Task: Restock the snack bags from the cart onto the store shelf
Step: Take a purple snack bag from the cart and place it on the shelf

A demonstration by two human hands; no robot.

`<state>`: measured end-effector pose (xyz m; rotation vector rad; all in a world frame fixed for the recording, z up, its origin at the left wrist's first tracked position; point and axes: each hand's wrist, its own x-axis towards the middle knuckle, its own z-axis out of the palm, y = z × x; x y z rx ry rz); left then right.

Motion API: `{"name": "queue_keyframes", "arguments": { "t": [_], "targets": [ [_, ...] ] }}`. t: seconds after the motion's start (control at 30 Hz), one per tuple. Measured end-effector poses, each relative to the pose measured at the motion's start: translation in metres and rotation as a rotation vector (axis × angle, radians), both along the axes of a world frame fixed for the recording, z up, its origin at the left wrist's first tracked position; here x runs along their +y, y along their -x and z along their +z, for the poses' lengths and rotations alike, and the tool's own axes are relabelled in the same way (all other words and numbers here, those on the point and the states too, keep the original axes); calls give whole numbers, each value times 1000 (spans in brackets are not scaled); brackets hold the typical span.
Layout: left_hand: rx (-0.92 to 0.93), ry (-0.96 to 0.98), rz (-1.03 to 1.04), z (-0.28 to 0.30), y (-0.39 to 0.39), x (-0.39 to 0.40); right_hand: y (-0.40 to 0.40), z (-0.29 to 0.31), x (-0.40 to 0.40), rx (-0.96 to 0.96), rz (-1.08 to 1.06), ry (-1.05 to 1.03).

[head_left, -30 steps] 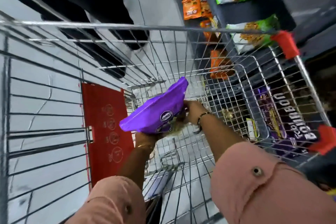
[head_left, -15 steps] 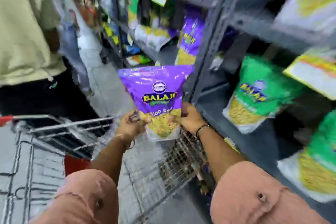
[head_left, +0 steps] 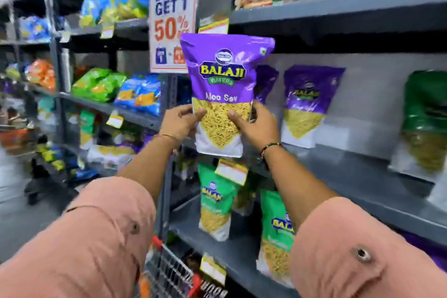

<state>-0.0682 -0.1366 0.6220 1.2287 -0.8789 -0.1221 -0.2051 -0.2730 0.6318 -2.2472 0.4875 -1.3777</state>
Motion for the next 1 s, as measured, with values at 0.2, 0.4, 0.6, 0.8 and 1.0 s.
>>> {"name": "queue_keyframes", "arguments": {
  "t": [0.2,0.4,0.6,0.8,1.0],
  "targets": [
    [-90,-27,-115,2,45,-104,60,-4,-68,-47,-291,-53],
    [3,-33,-185,-28,43,-195,68,-41,-115,-156,-333,-188],
    [-52,-32,-219,-43,32,-204,64,-51,-118,-204,-169,-338],
    [-234,66,172,-49,9,-172,64,-46,-103,-105,-161,-333],
    [-138,-273,333,-39,-58,-171,53,-51,-102,21,-230,-290]
  ]
}}
